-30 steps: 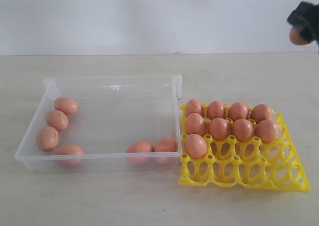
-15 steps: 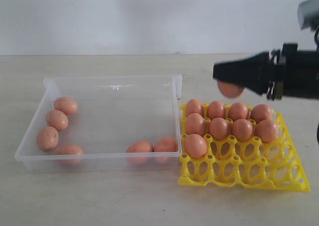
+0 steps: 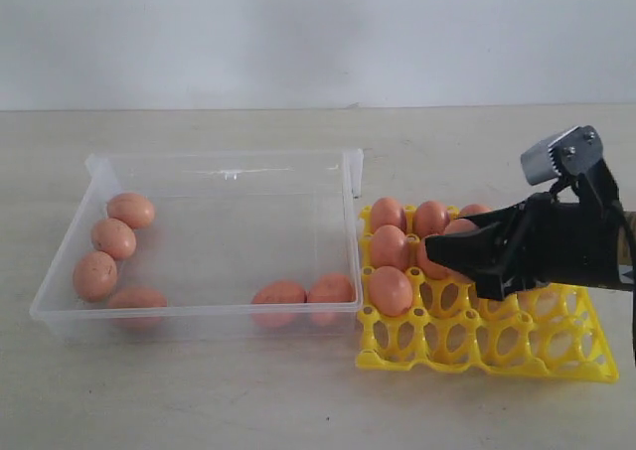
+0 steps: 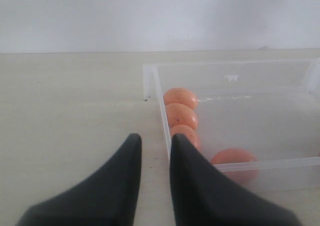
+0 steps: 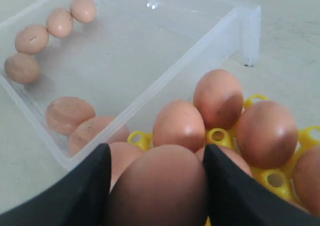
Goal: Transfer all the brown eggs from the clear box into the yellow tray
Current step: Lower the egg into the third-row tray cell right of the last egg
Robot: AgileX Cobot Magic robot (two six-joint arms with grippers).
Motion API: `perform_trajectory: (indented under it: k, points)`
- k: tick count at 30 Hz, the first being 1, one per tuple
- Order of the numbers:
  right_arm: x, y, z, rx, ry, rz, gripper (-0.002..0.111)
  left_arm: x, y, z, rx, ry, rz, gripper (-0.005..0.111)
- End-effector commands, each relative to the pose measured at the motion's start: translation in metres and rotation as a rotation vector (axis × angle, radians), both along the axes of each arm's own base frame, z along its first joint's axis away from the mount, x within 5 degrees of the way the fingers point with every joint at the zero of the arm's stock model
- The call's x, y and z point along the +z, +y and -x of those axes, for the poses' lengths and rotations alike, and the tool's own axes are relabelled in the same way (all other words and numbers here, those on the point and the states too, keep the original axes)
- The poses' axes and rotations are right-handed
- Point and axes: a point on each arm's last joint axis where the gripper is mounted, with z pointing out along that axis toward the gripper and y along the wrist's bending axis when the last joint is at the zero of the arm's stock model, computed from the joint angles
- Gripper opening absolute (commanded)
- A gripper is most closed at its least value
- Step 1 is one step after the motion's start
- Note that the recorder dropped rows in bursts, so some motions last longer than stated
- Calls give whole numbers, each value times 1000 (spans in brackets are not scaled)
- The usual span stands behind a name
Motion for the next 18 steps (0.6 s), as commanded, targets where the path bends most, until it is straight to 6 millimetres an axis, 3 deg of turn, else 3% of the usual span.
perform_trajectory:
  k: [1,4,15,18]
  points:
    - [-6,16,-2,27,-72,70,0,1,0,0,-2,-4,16,22]
    - [-13,22,-3,33,-80,116,0,1,0,0,-2,-4,16,22]
    - [-18,17,-5,-16,-54,171,0,1,0,0,-2,-4,16,22]
    - [-30,18,-4,6,-9,177,0,1,0,0,-2,-4,16,22]
